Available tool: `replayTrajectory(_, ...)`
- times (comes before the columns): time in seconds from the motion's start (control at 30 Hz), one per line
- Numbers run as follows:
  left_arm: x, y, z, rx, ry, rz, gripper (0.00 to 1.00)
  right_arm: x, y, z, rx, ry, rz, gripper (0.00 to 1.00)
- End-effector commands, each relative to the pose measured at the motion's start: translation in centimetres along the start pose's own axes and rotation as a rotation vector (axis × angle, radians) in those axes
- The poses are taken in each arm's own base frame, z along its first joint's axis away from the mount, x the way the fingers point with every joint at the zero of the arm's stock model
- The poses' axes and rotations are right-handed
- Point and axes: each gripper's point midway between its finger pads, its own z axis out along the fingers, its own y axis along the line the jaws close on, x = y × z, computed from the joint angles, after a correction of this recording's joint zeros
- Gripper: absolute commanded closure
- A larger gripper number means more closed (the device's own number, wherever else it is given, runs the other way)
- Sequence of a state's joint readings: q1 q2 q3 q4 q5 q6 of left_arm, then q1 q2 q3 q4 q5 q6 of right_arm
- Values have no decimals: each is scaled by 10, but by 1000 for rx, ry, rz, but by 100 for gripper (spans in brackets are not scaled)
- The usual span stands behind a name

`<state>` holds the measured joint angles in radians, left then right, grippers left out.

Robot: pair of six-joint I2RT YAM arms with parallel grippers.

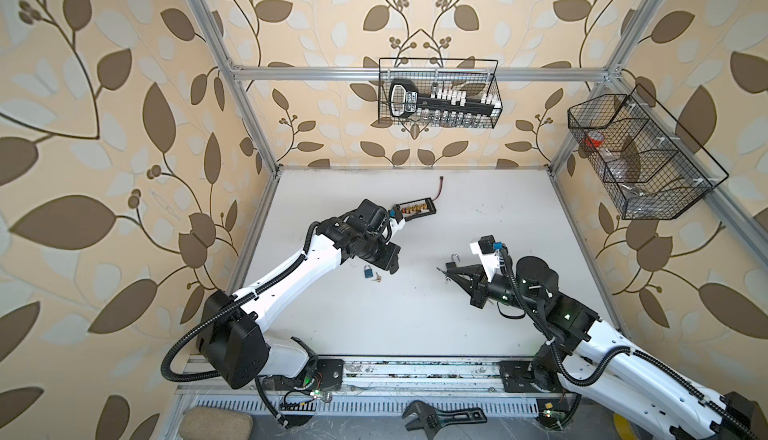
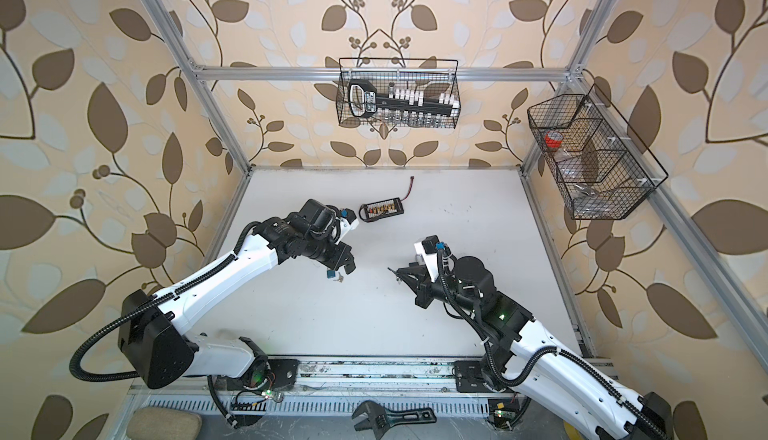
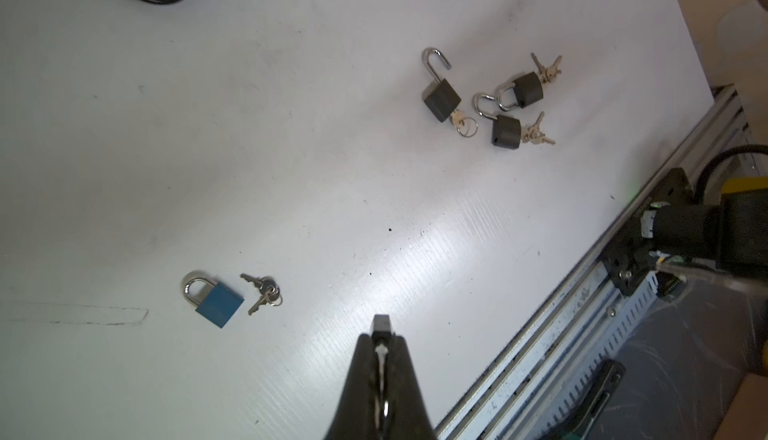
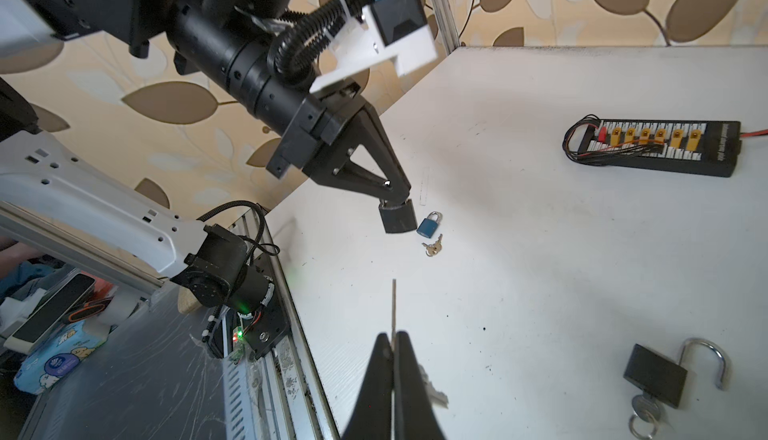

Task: Lock with the key

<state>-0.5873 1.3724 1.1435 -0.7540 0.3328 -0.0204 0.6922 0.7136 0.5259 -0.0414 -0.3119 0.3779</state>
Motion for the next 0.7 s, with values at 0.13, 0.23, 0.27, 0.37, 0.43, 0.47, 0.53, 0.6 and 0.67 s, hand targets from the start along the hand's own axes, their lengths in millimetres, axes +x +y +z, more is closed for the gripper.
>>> replayTrajectory(0.13,5,-8,12,92,26,128,100,-5,-14,15,-146,48,215,100)
replayTrajectory(0.23,9,-2,23,86,68,126,100,-13,-21,15,-167,14,258,100)
replayTrajectory(0.27,12,2,29,78,90,119,100,-15,-25,14,-153,-1,264,100)
replayTrajectory(0.37,13,9,37,75,112,104,100,-22,-43,10,-70,-59,294,100)
replayTrajectory(0.43,13,14,41,86,120,95,100,-28,-59,3,-7,-133,346,100)
replayTrajectory(0.47,12,15,42,91,122,92,100,-30,-64,-1,14,-167,367,100)
replayTrajectory(0.53,11,18,46,101,134,87,100,-32,-72,-10,42,-246,375,100)
replayTrajectory(0.6,11,22,50,101,151,84,100,-35,-76,-23,51,-335,363,100)
replayTrajectory(0.67,11,25,54,107,164,80,100,-34,-77,-32,49,-387,396,100)
